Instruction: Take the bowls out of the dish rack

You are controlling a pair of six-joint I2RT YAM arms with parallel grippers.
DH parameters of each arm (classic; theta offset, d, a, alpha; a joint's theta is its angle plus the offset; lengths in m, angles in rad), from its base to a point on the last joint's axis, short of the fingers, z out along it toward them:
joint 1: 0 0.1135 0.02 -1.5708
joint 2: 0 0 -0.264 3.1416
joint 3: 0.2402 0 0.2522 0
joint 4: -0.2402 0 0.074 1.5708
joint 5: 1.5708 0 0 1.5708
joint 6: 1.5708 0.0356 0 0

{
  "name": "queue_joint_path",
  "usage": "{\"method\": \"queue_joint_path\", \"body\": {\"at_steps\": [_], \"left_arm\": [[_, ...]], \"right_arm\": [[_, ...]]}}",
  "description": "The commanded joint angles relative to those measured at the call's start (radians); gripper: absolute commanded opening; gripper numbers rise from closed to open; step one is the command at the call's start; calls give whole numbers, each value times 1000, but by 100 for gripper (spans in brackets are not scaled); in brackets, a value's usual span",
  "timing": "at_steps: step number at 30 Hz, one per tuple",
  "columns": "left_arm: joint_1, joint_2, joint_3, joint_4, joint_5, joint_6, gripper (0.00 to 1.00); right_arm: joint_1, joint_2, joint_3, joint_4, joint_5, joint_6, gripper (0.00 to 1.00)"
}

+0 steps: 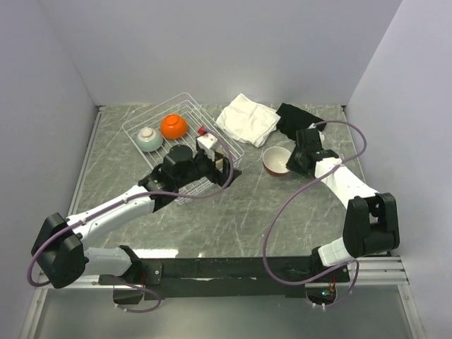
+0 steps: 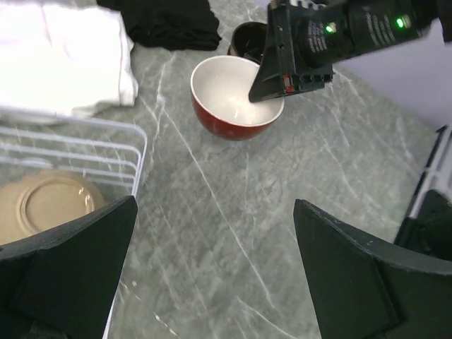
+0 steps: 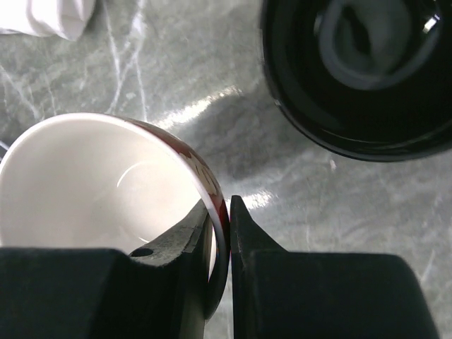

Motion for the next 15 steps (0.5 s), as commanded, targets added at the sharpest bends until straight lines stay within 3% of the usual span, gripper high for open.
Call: {"method": "queue_joint_path", "body": {"at_steps": [1,8,15], "left_arm": [[94,-48,31,-68,139,-201,99],[212,-82,36,-165,147,-258,99],[262,-102,4,-202,135,-299,99]], "right_arm": [[66,-26,-8,214,80,16,0],[84,40,-54,304,117,47,0],[84,106,-77,335,129,71,2]]}}
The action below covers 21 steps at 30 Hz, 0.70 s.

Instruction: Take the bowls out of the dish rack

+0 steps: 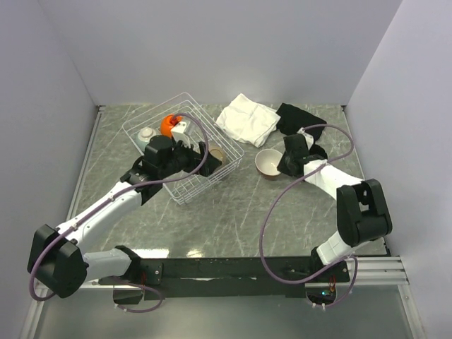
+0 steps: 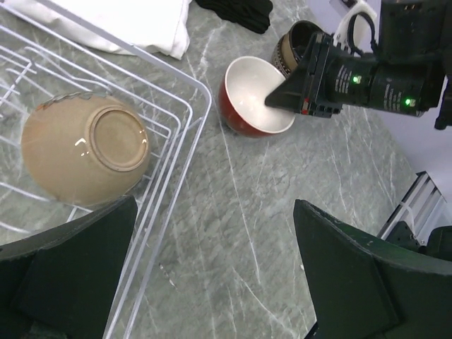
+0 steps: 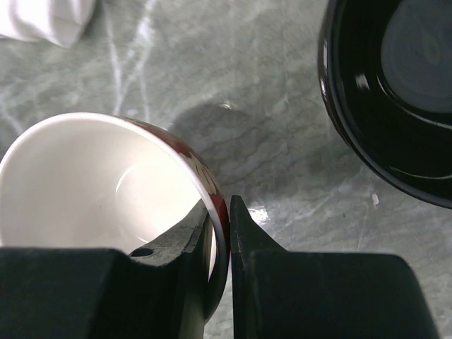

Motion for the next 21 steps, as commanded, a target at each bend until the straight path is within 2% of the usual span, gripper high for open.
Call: {"method": "queue_joint_path", "body": {"at_steps": [1,9,12,13,15,16,19,21], "left_arm": [[31,-44,0,-15,21,-45,99],[71,-46,-3,-52,20,-41,99],[85,-43,-2,-55,21,-41,100],[89,-38,1,-56,20,-41,99],[95,-34,11,-69,18,-42,99],[100,-28,15,-72,17,-44,100],[114,-14,26,-83,15,-49,99],[121,-5,35,-86,15,-53,100]], "right_arm": [[-3,18,-8,119,41,37,3],[-4,64,-17,125,51,31,12],[-3,45,-34,145,41,25,25],[-3,39,-35,147,39,22,35],[-3,9,-46,145,33,11,46],[-4,-4,-49,141,33,11,56],[-3,-70,-66,121,39,8,68],[-3,-123,-69,98,41,8,73]]}}
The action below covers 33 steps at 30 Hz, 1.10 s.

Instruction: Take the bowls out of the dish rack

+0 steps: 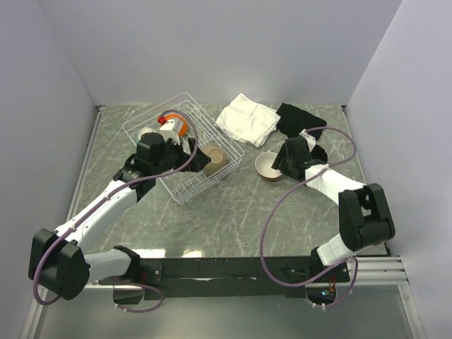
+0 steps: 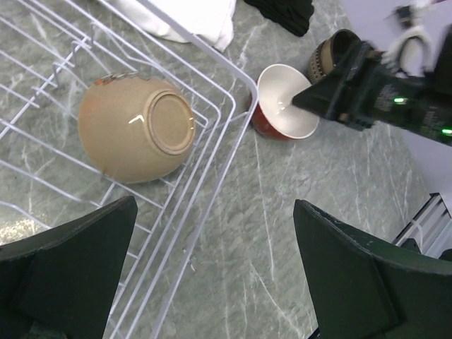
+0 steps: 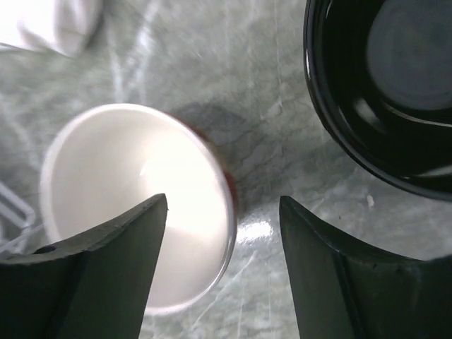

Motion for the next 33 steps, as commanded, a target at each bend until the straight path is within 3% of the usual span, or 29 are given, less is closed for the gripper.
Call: {"method": "queue_joint_path", "body": {"at_steps": [1,3,9,20,33], "left_arm": [[23,20,38,-2,13,-19,99],[28,34,44,7,16,-24,99],[48,112,117,-25,9,-21,99],[94,322,309,-173,5,51,99],[124,546,470,-305,174,148,99]], "right_arm": [[-2,-149,-6,-8,17,-2,76],[-2,-214,-17,-25,19,3,78],[-2,-411,-43,-24,-59,-58,100],[-3,-687,-90,10,-36,-123,100],[-3,-752,-135,-33,-58,-137,100]]}}
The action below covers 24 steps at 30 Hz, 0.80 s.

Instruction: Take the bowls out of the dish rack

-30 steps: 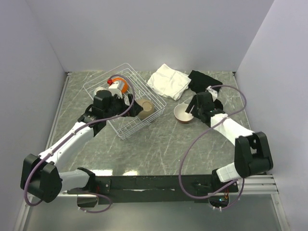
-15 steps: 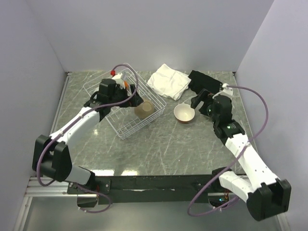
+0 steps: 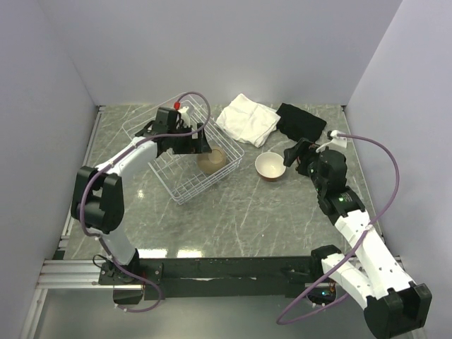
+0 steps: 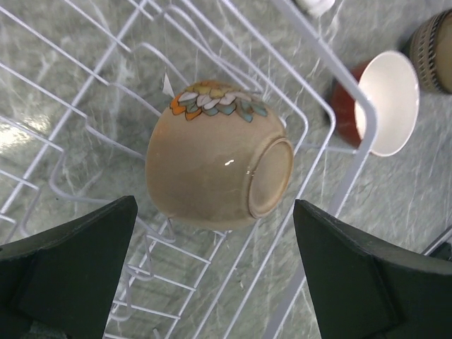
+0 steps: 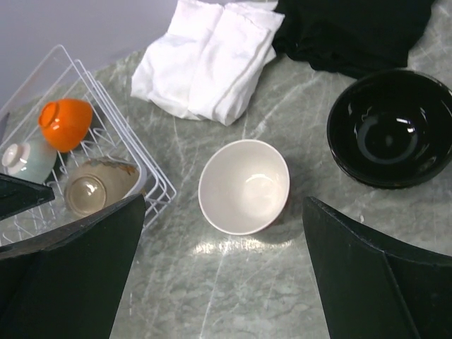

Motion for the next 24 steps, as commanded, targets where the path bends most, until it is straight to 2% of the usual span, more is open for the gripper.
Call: {"method": "queue_joint_path", "body": {"at_steps": [1,9,17,24], "left_arm": [[3,33,55,-43,78,57,100],[3,99,86,-29,101,81,99],[3,87,88,5,45,101,99],[3,144,126,-23,39,132,100]], "right_arm": [[-3,-24,-12,-7,-3,-16,100],[-3,-29,-20,-31,-15,-32,100],[-3,-41,-25,-51,-12,-39,100],[-3,-36,-26,-56,-21,-38,100]]}}
